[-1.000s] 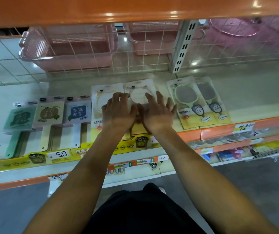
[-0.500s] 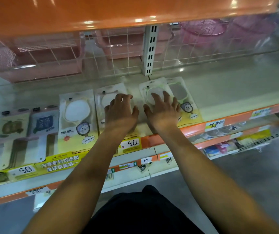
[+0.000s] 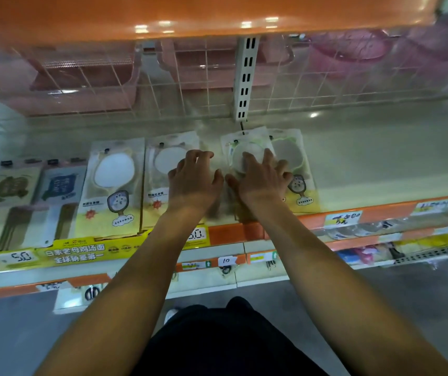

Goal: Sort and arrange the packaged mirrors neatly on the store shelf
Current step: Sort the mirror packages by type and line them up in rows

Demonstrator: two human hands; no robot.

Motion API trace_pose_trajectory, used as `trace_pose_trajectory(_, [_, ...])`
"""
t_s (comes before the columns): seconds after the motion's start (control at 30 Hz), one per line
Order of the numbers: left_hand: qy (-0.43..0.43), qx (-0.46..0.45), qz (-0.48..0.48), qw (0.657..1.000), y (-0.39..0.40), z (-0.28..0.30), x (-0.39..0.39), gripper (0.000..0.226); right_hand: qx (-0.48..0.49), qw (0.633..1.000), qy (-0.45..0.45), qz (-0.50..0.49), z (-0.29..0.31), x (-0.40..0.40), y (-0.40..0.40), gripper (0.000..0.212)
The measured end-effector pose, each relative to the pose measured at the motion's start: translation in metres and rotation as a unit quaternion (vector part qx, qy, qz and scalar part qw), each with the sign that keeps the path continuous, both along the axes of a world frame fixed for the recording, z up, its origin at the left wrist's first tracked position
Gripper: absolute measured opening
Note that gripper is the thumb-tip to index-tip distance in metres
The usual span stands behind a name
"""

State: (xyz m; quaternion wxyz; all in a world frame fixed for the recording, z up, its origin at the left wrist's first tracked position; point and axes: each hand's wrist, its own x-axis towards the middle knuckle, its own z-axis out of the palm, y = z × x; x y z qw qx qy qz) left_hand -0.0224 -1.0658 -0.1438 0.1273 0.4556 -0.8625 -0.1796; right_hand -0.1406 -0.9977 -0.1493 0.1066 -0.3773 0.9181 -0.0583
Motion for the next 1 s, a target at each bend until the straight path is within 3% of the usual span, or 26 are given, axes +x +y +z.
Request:
trace_pose_trajectory(0.3, [0.004, -0.001, 0.027, 1.000, 0.012, 0.002, -0.014, 0.042, -0.005, 0.999, -0.002, 0.044, 0.004, -0.007, 0.001, 0.044])
trace_pose_trajectory(0.8, [0.017, -0.036, 0.055, 0.998, 0.025, 0.000, 0.003, 0.042, -0.095, 0.994, 0.008, 0.051, -0.008, -0.012, 0.011, 0.021])
trace_pose_trajectory(1.0, [0.020, -0.051, 0.054, 0.997, 0.021, 0.001, 0.017, 0.042, -0.145, 0.989, 0.012, 0.038, -0.002, -0.003, 0.011, 0.021])
